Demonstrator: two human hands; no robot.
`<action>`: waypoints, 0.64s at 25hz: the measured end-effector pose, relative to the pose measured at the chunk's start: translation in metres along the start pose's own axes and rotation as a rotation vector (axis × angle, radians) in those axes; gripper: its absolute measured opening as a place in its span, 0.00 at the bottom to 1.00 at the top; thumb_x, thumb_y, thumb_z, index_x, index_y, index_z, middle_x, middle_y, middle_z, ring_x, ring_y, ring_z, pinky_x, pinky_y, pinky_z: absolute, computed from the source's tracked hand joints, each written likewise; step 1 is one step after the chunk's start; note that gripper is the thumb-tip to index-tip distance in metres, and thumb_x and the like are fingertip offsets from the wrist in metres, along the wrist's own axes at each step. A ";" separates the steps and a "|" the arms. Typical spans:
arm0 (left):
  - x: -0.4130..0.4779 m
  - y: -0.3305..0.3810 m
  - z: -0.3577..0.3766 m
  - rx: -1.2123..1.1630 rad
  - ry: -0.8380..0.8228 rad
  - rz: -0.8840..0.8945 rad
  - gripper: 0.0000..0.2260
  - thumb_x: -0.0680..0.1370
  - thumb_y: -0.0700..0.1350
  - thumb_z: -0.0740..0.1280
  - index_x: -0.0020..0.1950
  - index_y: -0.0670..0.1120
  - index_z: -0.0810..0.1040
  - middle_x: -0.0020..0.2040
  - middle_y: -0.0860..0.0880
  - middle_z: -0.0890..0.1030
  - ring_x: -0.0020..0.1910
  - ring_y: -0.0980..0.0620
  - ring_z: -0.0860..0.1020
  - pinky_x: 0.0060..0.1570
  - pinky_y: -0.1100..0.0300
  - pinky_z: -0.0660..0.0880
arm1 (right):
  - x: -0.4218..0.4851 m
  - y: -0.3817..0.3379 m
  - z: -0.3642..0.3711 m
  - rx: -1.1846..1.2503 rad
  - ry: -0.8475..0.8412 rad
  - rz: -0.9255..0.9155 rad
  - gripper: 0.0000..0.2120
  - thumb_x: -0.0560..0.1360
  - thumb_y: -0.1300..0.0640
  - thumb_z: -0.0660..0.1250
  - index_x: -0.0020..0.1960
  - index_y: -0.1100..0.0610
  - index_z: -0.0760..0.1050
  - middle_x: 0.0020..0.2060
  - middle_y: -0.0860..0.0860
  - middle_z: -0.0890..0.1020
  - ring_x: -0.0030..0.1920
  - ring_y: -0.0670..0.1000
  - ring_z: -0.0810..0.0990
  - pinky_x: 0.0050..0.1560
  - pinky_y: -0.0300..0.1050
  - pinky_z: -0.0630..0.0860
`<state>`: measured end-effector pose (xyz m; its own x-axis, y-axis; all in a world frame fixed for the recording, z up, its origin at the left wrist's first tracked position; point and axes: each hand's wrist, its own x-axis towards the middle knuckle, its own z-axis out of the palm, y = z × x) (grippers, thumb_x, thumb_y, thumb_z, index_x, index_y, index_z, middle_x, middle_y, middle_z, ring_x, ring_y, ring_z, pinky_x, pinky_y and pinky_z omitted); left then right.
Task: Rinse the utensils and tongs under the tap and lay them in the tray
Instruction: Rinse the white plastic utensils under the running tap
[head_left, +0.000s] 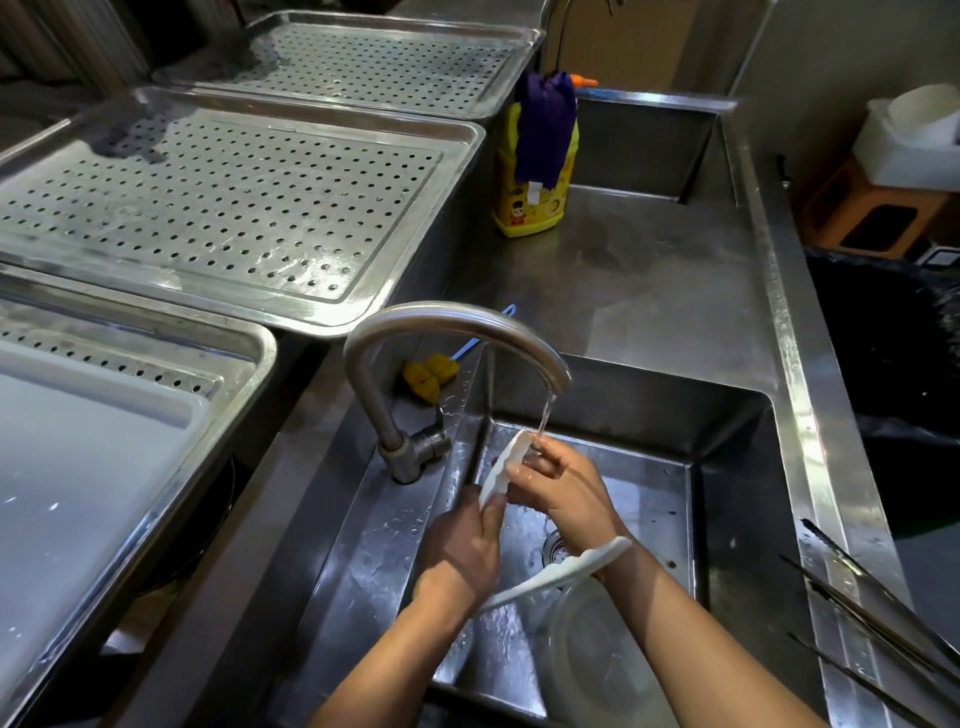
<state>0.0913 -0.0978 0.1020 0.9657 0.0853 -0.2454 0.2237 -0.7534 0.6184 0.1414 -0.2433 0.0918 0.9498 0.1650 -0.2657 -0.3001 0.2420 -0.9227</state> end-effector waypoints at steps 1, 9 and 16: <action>0.002 0.000 -0.003 0.015 -0.016 0.001 0.27 0.77 0.69 0.46 0.56 0.51 0.72 0.51 0.42 0.83 0.51 0.38 0.80 0.46 0.51 0.75 | 0.000 -0.002 -0.003 0.014 -0.042 0.007 0.11 0.75 0.66 0.71 0.56 0.59 0.82 0.50 0.61 0.86 0.54 0.60 0.85 0.53 0.52 0.82; 0.012 -0.003 -0.015 0.091 -0.069 0.011 0.24 0.81 0.64 0.46 0.44 0.52 0.75 0.50 0.45 0.84 0.49 0.42 0.79 0.44 0.54 0.70 | 0.000 -0.034 -0.028 0.025 -0.305 0.187 0.17 0.72 0.67 0.74 0.60 0.64 0.79 0.56 0.65 0.83 0.58 0.63 0.83 0.58 0.53 0.81; -0.001 0.001 0.012 -0.787 -0.104 -0.137 0.14 0.83 0.46 0.59 0.39 0.45 0.75 0.28 0.50 0.76 0.21 0.55 0.73 0.21 0.61 0.65 | -0.011 -0.002 0.010 0.030 -0.014 0.047 0.09 0.78 0.69 0.65 0.54 0.63 0.82 0.45 0.58 0.87 0.45 0.55 0.85 0.44 0.45 0.82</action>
<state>0.0890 -0.1064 0.0933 0.9143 0.0538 -0.4015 0.4042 -0.0570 0.9129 0.1310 -0.2361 0.0996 0.9336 0.1899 -0.3040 -0.3466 0.2626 -0.9005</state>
